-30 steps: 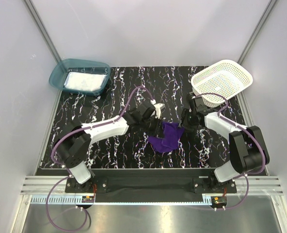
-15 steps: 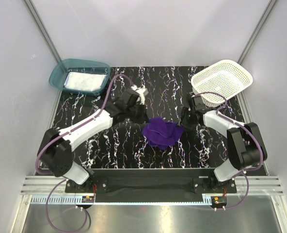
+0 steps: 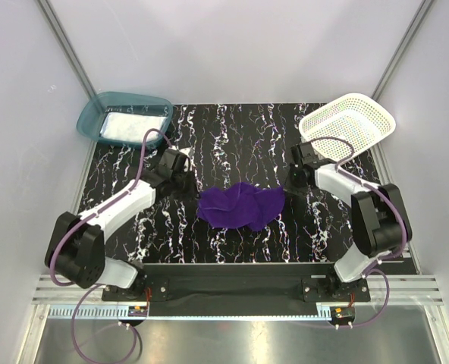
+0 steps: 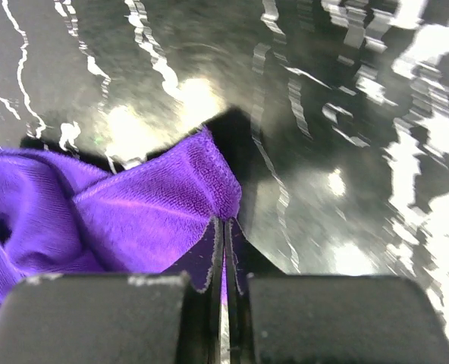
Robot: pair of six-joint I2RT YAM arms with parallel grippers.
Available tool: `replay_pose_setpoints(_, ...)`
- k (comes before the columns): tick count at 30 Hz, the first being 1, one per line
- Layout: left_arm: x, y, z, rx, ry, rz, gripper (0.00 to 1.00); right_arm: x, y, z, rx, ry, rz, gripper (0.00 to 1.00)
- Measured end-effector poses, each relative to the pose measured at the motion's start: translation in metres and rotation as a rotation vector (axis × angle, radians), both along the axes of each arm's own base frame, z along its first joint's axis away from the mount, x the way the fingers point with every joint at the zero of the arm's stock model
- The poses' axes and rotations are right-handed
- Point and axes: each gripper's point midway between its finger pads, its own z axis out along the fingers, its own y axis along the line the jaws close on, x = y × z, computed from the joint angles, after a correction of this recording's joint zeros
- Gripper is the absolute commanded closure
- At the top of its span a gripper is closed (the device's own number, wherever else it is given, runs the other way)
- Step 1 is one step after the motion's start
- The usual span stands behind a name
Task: Fold and stack the towels
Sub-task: Flatten out the crumpled towel
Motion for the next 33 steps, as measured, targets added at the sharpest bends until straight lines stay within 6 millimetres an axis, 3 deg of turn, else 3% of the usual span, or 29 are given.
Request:
replay_pose_setpoints(2,0.002,0.005,0.002,0.01,-0.017,0.018,0.97,-0.006,-0.008,0.007,-0.029,-0.006,-0.021,0.95)
replay_pose_setpoints(4,0.003,0.009,0.002,0.019,-0.024,0.027,0.87,-0.013,-0.015,0.016,-0.043,-0.025,-0.043,0.83)
replay_pose_setpoints(6,0.002,0.011,-0.001,0.022,-0.02,0.03,0.75,-0.018,-0.017,0.024,-0.04,-0.037,-0.052,0.65)
replay_pose_setpoints(7,0.001,0.012,-0.003,0.026,-0.015,0.033,0.61,-0.018,-0.017,0.026,-0.039,-0.044,-0.049,0.62)
replay_pose_setpoints(13,0.001,0.017,-0.007,0.051,-0.015,0.049,0.44,-0.01,0.002,0.047,-0.001,-0.098,0.006,0.54)
replay_pose_setpoints(17,0.001,0.018,-0.002,0.046,-0.03,0.053,0.45,0.003,0.051,0.075,0.088,-0.175,0.174,0.5)
replay_pose_setpoints(21,0.003,0.027,0.001,0.0,-0.052,0.104,0.44,0.006,0.123,0.087,0.145,-0.245,0.436,0.49)
replay_pose_setpoints(28,0.004,0.083,0.003,-0.11,-0.052,0.343,0.38,-0.033,0.233,0.07,0.095,-0.312,0.877,0.49)
replay_pose_setpoints(33,0.009,0.103,0.01,-0.2,-0.058,0.429,0.37,-0.048,0.275,0.054,0.03,-0.346,1.008,0.43)
